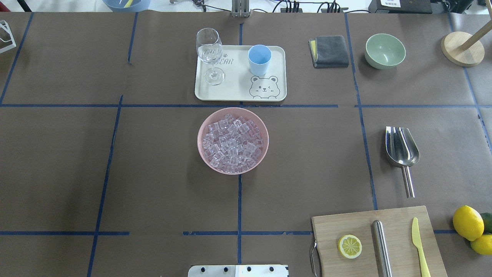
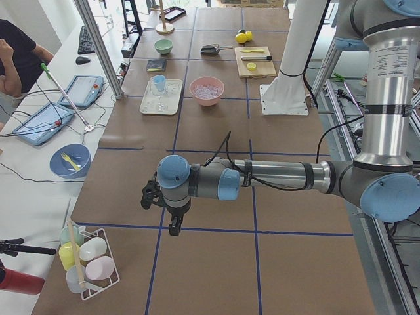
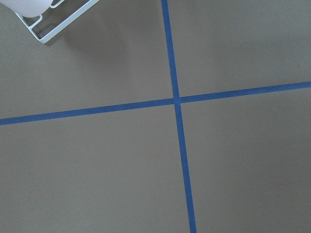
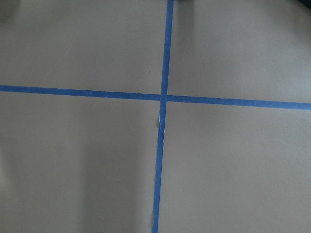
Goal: Put ice in cup with scoop
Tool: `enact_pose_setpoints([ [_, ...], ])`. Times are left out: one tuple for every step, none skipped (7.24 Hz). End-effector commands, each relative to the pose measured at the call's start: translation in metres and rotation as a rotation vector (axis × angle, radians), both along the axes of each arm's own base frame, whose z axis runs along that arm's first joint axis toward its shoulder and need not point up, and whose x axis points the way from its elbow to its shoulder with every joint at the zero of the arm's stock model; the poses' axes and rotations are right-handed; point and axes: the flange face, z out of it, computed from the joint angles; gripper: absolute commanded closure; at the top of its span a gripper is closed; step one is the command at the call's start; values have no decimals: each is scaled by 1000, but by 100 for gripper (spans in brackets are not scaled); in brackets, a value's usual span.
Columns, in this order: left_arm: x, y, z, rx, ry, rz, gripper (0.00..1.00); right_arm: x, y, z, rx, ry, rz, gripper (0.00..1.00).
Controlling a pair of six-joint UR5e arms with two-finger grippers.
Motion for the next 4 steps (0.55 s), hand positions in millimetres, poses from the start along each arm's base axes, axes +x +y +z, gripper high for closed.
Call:
enact_pose_setpoints([
  [0,0,-1,3,2,1,0,1,-2,-2,11,9,-4,0],
  [0,0,-2,9,1,5,0,1,-2,1,3,10,-2,0],
  [0,0,-2,9,3,5,0,1,-3,1,3,12,-1,0],
  [0,-1,-4,29,2,5,0,1,-3,2,-3,12,1,0],
])
